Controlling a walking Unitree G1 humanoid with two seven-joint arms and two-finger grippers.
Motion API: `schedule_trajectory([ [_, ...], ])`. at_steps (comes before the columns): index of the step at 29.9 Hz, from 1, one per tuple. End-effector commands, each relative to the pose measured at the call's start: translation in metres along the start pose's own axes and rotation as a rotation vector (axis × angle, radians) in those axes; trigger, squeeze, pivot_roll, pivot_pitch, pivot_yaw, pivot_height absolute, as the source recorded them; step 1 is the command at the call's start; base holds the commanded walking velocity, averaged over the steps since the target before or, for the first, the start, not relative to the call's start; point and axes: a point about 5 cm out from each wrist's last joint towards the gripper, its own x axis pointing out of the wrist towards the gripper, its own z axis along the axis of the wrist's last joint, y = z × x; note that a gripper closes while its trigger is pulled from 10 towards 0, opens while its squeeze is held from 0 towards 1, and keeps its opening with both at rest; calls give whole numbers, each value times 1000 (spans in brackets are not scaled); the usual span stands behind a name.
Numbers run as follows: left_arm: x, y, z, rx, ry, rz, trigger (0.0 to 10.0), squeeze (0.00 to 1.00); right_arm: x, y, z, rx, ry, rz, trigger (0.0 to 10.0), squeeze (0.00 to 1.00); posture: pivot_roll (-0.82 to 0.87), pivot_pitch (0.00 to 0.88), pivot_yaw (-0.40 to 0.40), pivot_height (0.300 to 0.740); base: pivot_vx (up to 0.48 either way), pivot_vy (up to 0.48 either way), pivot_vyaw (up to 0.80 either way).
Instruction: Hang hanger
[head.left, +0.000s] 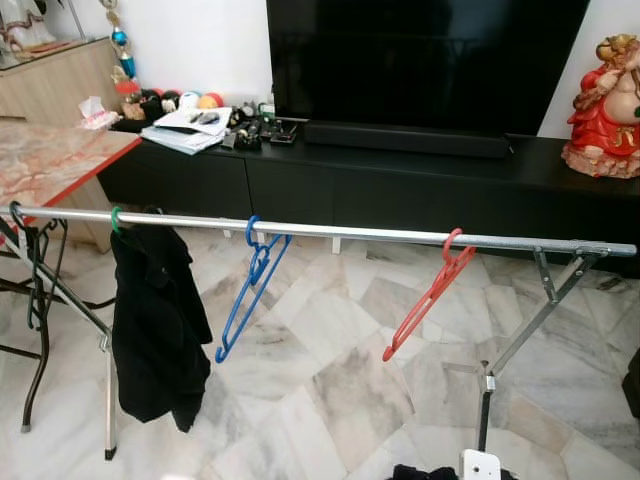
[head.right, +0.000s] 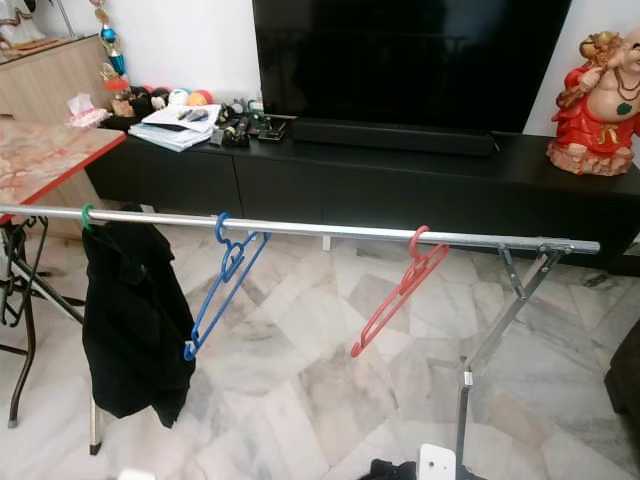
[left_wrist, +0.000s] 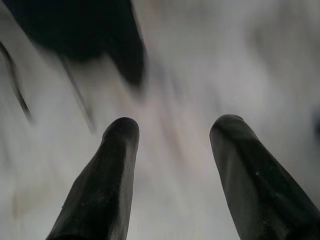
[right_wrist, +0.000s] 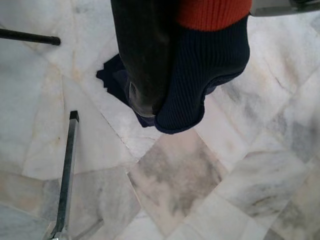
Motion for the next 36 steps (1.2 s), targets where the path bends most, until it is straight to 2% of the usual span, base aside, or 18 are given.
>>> schedule_trajectory([
  [1,2,7,30,-26,-154,18,10000,0,0,2,0,1,1,7,10000,0,22,0,26,740,0,0,0],
  [2,2,6,34,-33,-174,20,10000,0,0,1,0,0,2,7,10000,0,23,0,24,740,0,0,0],
  [4,-4,1,56,-58,-281,27,10000,0,0,0,0,-7,2,8,10000,0,21,0,20,740,0,0,0],
  [6,-4,-1,60,-61,-300,30,10000,0,0,0,0,-8,2,8,10000,0,21,0,20,740,0,0,0],
  [12,-15,-13,106,-107,-436,-44,10000,0,2,1,3,-19,8,9,10000,0,22,0,20,740,0,0,0],
  [36,-16,-13,109,-97,-448,-38,10000,0,2,1,3,-20,9,9,10000,0,22,0,20,740,0,0,0],
])
